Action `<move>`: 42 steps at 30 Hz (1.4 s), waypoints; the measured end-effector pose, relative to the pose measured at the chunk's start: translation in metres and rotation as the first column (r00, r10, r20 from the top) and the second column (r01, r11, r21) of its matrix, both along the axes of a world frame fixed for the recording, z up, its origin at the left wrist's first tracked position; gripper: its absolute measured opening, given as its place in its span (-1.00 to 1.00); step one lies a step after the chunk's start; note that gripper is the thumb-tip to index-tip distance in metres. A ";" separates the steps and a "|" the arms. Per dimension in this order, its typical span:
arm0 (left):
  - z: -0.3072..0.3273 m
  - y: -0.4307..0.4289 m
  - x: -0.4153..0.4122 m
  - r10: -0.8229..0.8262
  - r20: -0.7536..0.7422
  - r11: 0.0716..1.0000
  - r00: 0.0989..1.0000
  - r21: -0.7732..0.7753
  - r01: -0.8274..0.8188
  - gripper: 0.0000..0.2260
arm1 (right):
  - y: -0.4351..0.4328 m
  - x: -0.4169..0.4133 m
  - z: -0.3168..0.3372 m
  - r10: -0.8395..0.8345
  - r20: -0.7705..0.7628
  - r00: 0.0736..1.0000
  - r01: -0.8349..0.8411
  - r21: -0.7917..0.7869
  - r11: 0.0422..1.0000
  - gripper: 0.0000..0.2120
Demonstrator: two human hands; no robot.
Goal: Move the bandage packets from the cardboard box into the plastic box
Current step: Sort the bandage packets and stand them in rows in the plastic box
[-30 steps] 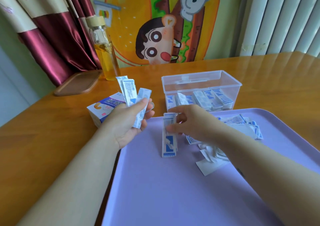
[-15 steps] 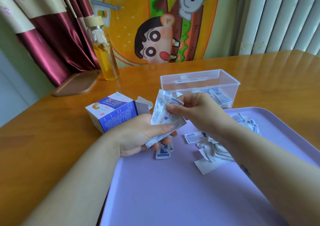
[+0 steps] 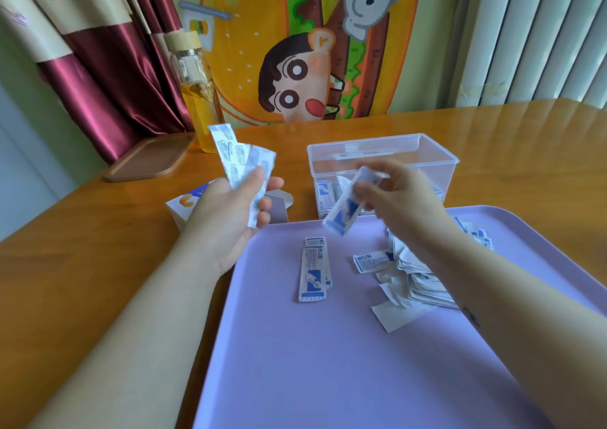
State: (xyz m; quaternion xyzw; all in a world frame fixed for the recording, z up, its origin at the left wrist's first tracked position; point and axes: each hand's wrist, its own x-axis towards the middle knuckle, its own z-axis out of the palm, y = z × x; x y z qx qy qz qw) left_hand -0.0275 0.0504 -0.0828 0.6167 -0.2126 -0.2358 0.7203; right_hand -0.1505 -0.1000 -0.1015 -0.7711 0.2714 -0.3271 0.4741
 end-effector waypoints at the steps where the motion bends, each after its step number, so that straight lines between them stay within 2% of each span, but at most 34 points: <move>1: 0.000 0.000 0.001 0.009 -0.003 1.000 1.000 -0.007 -0.009 -0.84 | 0.006 0.001 -0.002 0.102 -0.103 0.989 -0.105 -0.017 0.994 -0.73; 3: -0.001 0.001 0.000 -0.022 -0.017 1.000 1.000 0.012 0.022 -0.85 | 0.016 0.004 -0.006 0.266 -0.299 0.916 -0.292 -0.047 0.955 -0.68; 5: -0.003 -0.001 -0.003 -0.108 -0.051 0.993 0.993 0.040 0.110 -0.84 | 0.021 0.007 -0.009 0.256 -0.370 0.893 -0.321 -0.123 0.939 -0.61; 6: -0.004 -0.001 -0.005 -0.159 -0.077 0.985 0.984 0.049 0.163 -0.84 | 0.021 0.006 -0.007 0.206 -0.340 0.917 -0.277 -0.175 0.945 -0.60; 8: -0.007 -0.003 -0.010 -0.237 -0.147 0.968 0.960 0.048 0.246 -0.84 | 0.021 0.002 0.000 0.155 -0.164 0.974 -0.190 -0.221 0.957 -0.54; 10: -0.007 -0.006 -0.017 -0.274 -0.242 0.958 0.931 0.016 0.286 -0.86 | 0.021 -0.004 0.005 0.270 -0.030 0.962 -0.271 -0.196 0.942 -0.32; 11: -0.007 -0.008 -0.021 -0.294 -0.293 0.953 0.910 -0.012 0.304 -0.86 | 0.023 -0.007 0.006 0.353 -0.034 0.935 -0.352 -0.202 0.914 -0.17; 13: -0.006 -0.010 -0.028 -0.353 -0.363 0.933 0.862 -0.076 0.351 -0.85 | 0.029 -0.008 0.002 0.462 -0.156 0.873 -0.488 -0.262 0.833 0.09; 15: -0.007 -0.012 -0.035 -0.433 -0.368 0.899 0.823 -0.106 0.426 -0.83 | 0.033 -0.005 -0.006 0.495 -0.254 0.831 -0.554 -0.297 0.778 0.19; 19: -0.011 -0.012 -0.041 -0.519 -0.290 0.840 0.804 0.002 0.543 -0.85 | 0.032 -0.006 -0.006 0.477 -0.246 0.843 -0.534 -0.286 0.796 0.16; 26: -0.015 -0.012 -0.044 -0.540 -0.208 0.794 0.816 0.194 0.575 -0.83 | 0.030 -0.010 -0.001 0.416 -0.345 0.841 -0.531 -0.387 0.754 0.18; 31: -0.014 -0.011 -0.045 -0.540 -0.184 0.793 0.821 0.216 0.570 -0.82 | 0.029 -0.008 -0.002 0.412 -0.324 0.852 -0.521 -0.443 0.729 0.10; 35: -0.015 -0.012 -0.046 -0.475 -0.128 0.847 0.871 0.202 0.492 -0.82 | 0.032 -0.009 0.001 0.434 -0.260 0.863 -0.506 -0.459 0.731 0.11; 38: -0.011 -0.012 -0.044 -0.415 -0.090 0.884 0.905 0.195 0.425 -0.86 | 0.030 -0.012 0.014 0.452 -0.110 0.885 -0.459 -0.360 0.812 -0.05; 42: -0.006 -0.010 -0.036 -0.465 -0.081 0.858 0.882 0.205 0.471 -0.86 | 0.016 -0.012 0.031 0.435 -0.027 0.900 -0.435 -0.128 0.891 -0.48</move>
